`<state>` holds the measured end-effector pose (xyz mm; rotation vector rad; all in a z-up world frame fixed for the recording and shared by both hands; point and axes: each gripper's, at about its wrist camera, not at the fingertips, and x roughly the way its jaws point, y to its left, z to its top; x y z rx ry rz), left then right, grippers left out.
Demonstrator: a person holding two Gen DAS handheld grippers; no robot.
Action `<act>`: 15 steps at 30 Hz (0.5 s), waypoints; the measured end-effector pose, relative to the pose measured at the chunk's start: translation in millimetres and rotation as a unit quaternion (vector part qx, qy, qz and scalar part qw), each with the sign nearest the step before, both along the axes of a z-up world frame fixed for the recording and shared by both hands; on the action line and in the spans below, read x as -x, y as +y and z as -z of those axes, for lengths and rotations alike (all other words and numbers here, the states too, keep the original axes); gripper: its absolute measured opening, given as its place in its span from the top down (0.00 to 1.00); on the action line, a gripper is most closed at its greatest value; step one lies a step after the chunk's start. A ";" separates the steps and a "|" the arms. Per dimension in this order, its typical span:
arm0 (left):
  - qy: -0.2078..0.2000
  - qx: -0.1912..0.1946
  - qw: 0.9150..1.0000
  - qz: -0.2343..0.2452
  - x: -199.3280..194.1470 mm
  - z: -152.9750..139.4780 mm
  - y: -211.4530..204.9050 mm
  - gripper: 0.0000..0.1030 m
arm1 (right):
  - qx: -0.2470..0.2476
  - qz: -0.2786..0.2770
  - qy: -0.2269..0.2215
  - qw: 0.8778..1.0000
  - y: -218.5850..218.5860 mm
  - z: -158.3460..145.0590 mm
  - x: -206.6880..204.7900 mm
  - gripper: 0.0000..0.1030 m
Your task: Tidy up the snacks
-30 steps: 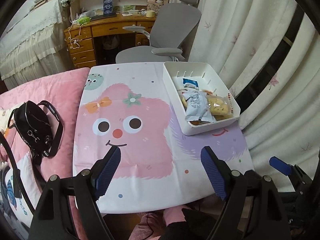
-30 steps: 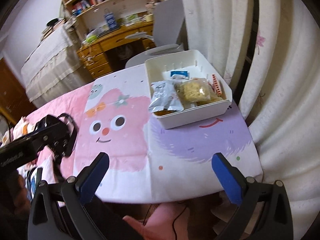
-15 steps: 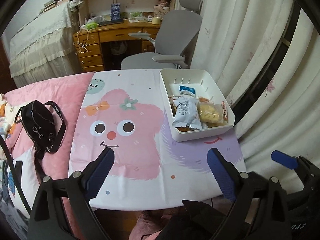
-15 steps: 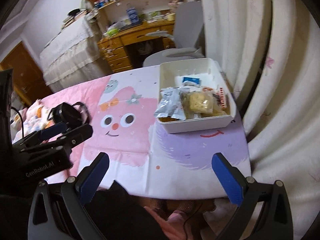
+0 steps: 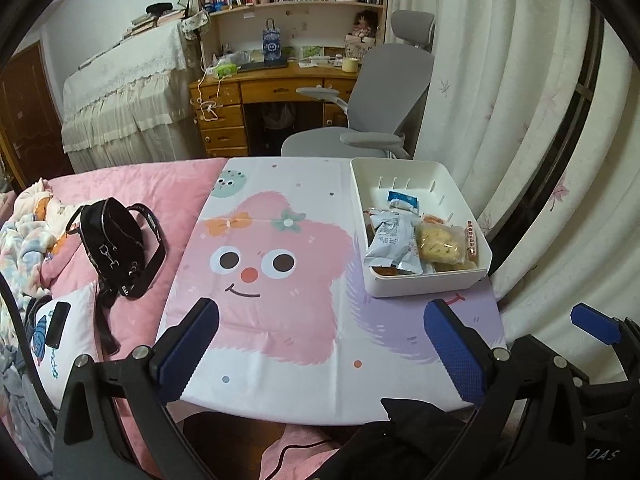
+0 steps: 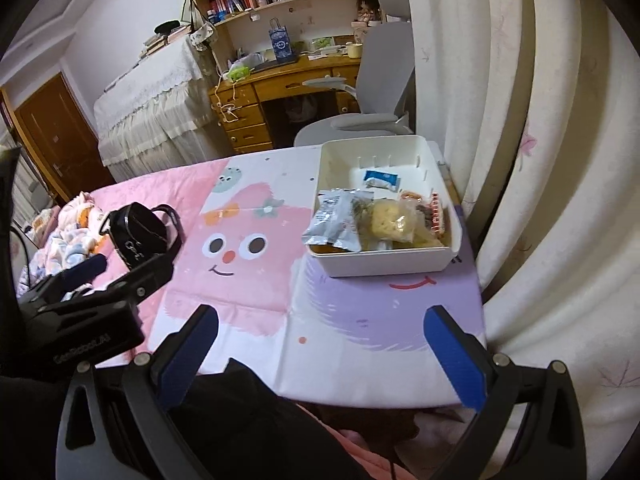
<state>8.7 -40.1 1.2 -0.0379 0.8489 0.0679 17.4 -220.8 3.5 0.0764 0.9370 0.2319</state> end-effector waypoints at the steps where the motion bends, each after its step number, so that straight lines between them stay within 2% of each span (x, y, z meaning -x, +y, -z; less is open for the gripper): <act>1: 0.000 0.000 1.000 0.000 -0.6 0.4 -1.6 0.01 | 0.003 0.001 -0.002 1.000 -1.4 0.5 0.0 0.00; 15: 0.013 -0.016 1.000 -0.001 -1.3 5.4 -14.4 0.01 | 0.005 0.012 -0.004 1.000 -13.5 5.8 0.0 0.00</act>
